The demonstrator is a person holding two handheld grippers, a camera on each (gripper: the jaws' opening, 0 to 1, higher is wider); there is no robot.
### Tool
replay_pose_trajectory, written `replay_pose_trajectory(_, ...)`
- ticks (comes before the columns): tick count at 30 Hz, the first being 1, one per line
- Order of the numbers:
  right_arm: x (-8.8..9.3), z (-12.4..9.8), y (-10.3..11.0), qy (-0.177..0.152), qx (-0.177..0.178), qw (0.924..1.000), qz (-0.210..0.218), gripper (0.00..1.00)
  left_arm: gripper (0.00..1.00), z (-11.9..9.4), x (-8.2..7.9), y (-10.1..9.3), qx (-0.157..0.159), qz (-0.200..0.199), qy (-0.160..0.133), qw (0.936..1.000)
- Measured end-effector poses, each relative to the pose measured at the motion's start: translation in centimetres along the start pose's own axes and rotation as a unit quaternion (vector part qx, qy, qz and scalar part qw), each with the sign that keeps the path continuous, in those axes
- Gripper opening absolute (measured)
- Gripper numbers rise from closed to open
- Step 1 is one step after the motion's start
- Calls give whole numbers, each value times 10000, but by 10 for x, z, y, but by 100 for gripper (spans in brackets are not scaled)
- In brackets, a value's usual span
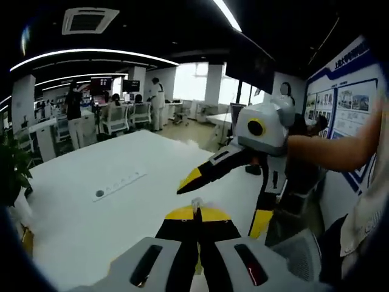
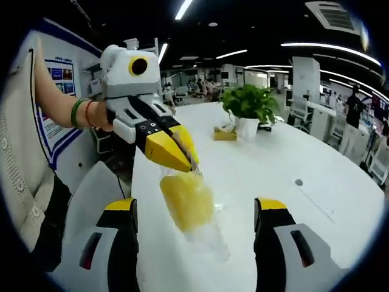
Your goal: Compare the silicone blocks by pressing each to a similar depth, holding the contact briefly, and releasing to observe deformation and rebound differences across the visible hardness samples.
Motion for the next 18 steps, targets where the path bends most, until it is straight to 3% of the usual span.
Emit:
replay_pose_trajectory(10,7,23,-10,532,-533,9971,-81,67,0,6,-18,-11,279,162,-36,9995)
replay_pose_trajectory(18,9,27,-7,672,-809,9944,-99,49,0,7,-22,-14,364,245,-14,9990)
Point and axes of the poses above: the point that each gripper's makers call its tool centre point, and the gripper's own axes: z roughly forward along the fingers, y roughly to its left, x roughly out of its underside, the point moved 4 cm from there along -z, roughly backward along the fingers, and after that the axes turned 5 degrees about -x, right-handed, at the moved point
